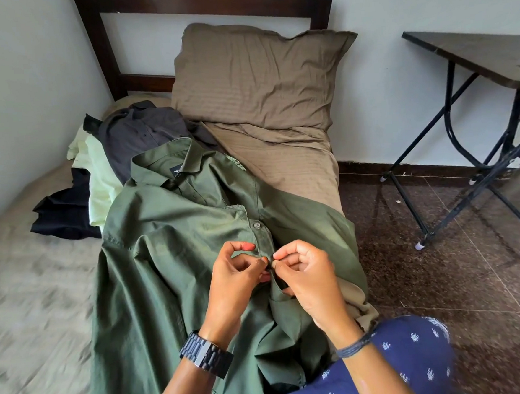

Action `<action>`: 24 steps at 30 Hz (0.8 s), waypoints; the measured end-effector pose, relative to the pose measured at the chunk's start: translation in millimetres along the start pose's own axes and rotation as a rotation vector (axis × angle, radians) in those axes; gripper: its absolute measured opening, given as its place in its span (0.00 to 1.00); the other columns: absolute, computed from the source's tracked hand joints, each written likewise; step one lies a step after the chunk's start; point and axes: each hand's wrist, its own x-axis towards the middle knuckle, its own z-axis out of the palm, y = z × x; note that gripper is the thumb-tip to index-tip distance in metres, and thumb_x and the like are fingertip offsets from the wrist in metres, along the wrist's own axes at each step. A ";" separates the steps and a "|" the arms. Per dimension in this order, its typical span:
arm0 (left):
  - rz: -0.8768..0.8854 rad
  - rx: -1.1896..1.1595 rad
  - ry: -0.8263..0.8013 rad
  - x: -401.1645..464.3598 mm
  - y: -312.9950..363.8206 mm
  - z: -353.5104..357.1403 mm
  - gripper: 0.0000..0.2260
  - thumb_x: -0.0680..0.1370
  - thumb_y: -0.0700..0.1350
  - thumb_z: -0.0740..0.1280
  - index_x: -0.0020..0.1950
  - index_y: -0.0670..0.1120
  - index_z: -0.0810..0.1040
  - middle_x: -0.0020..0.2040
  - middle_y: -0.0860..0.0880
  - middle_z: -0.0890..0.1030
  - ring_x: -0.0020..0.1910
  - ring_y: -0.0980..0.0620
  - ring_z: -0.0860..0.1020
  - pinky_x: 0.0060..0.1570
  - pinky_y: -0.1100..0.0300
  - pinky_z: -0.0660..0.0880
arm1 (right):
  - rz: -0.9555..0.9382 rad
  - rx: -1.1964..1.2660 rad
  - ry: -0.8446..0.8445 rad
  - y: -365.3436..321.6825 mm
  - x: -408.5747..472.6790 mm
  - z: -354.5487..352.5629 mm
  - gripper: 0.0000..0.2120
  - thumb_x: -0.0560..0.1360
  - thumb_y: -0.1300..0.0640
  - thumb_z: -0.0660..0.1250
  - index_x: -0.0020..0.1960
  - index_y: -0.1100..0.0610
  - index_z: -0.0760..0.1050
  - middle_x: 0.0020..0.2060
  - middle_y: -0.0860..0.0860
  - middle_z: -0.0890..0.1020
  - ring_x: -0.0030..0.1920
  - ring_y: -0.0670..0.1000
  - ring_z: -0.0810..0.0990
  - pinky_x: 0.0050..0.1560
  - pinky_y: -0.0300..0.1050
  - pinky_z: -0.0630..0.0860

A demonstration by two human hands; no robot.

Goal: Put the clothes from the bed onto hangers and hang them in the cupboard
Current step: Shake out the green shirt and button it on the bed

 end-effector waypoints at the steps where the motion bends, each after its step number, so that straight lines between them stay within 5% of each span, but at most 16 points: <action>1: 0.009 -0.008 0.000 -0.2 -0.7 0.3 0.09 0.75 0.29 0.66 0.48 0.41 0.71 0.29 0.47 0.78 0.28 0.55 0.77 0.32 0.65 0.76 | -0.062 -0.058 0.031 0.5 -0.3 1.1 0.06 0.71 0.66 0.69 0.40 0.56 0.78 0.29 0.47 0.79 0.29 0.42 0.76 0.27 0.36 0.73; 7: 0.109 -0.012 -0.017 -1.0 -3.9 -0.4 0.09 0.75 0.30 0.66 0.47 0.41 0.69 0.30 0.48 0.80 0.31 0.53 0.79 0.37 0.62 0.78 | -0.557 -0.435 0.163 2.3 -3.9 3.3 0.06 0.71 0.66 0.70 0.41 0.56 0.78 0.35 0.47 0.78 0.34 0.45 0.77 0.37 0.33 0.73; 12: 0.164 -0.029 -0.016 -2.4 -6.5 -1.1 0.10 0.75 0.29 0.65 0.45 0.42 0.68 0.29 0.48 0.80 0.31 0.53 0.79 0.35 0.64 0.77 | -0.577 -0.494 0.133 2.4 -4.4 1.9 0.05 0.72 0.64 0.69 0.44 0.55 0.80 0.39 0.48 0.80 0.36 0.46 0.78 0.40 0.41 0.75; 15: 0.206 -0.010 0.005 -2.0 -8.8 -1.1 0.11 0.75 0.28 0.64 0.43 0.42 0.66 0.29 0.48 0.78 0.29 0.55 0.77 0.33 0.66 0.75 | -0.581 -0.486 0.107 1.2 -5.8 2.6 0.05 0.72 0.63 0.69 0.45 0.56 0.81 0.40 0.48 0.79 0.38 0.45 0.78 0.41 0.36 0.75; 19: 0.293 0.097 0.042 0.3 -14.4 -2.6 0.13 0.75 0.30 0.66 0.41 0.45 0.66 0.33 0.42 0.76 0.33 0.50 0.76 0.36 0.62 0.75 | -0.481 -0.393 0.073 -1.8 -4.1 0.3 0.03 0.72 0.61 0.72 0.43 0.54 0.81 0.38 0.46 0.80 0.39 0.43 0.79 0.40 0.31 0.75; 24: 0.322 0.092 0.004 5.6 -16.4 -7.1 0.13 0.76 0.29 0.64 0.41 0.46 0.67 0.34 0.44 0.72 0.35 0.49 0.71 0.37 0.60 0.70 | 0.017 0.189 -0.147 -13.5 0.3 -7.3 0.07 0.74 0.66 0.69 0.42 0.56 0.81 0.32 0.48 0.81 0.34 0.43 0.79 0.30 0.37 0.75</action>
